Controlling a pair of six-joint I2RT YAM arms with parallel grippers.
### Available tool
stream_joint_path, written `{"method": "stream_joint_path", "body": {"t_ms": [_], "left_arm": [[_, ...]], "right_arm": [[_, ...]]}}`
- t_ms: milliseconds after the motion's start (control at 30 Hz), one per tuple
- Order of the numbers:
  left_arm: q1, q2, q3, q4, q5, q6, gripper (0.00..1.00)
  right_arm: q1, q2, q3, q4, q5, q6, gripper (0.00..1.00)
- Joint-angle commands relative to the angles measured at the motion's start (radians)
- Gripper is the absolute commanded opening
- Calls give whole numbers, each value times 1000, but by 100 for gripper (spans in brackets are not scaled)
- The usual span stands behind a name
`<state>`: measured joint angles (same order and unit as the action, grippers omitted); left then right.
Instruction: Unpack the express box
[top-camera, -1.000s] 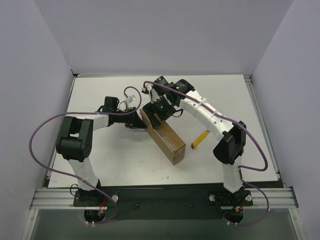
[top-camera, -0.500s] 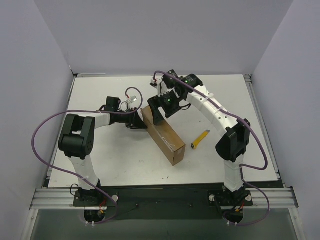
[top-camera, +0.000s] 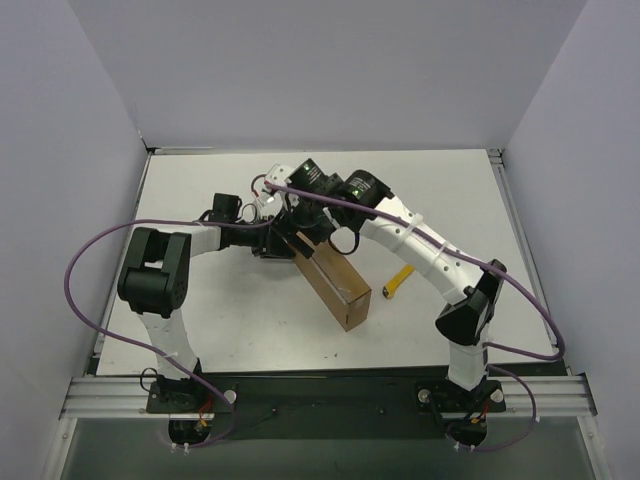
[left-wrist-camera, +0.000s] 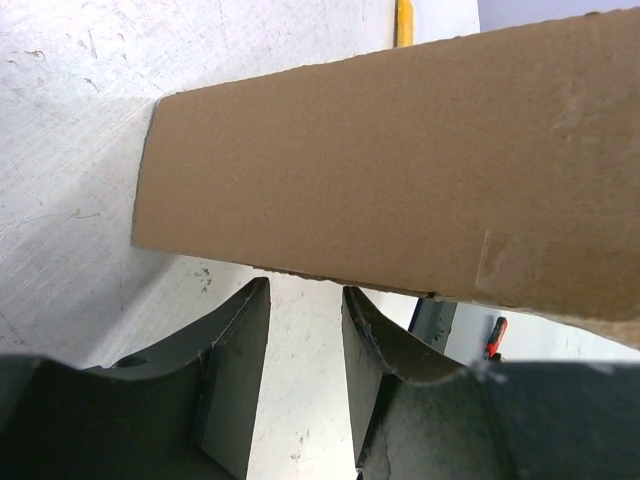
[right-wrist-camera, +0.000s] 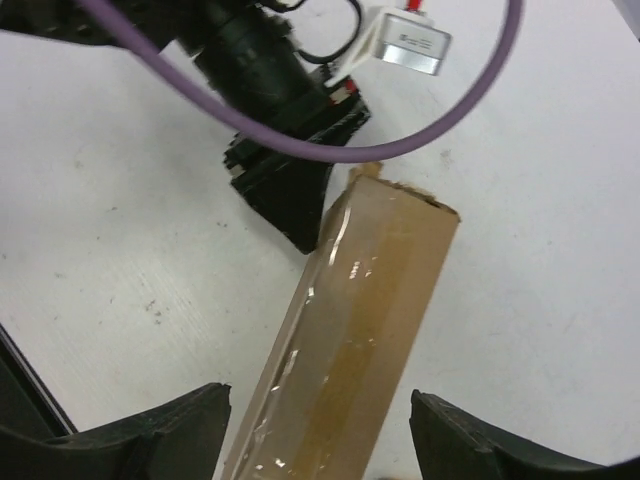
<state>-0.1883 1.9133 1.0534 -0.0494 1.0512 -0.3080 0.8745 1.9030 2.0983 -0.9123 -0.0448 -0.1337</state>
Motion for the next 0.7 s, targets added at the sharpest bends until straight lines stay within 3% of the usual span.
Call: {"method": "stream_joint_path", "body": {"t_ms": [0,100,200,667], "left_arm": [[-3,-5,2,34,21,-2,45],[-3,-10,3,34,21,-3,45],[-3,-11,-4,66,20,-5,45],[-3,-13,-1,68,20,-11,45]], "right_arm": [[79,-73,-78,-37,129,-55,70],[135,-70,-115,-40,223,-82,66],[141,-65,-127,-56,243,-98,56],[141,-36,-166,-62,223,-89,56]]}}
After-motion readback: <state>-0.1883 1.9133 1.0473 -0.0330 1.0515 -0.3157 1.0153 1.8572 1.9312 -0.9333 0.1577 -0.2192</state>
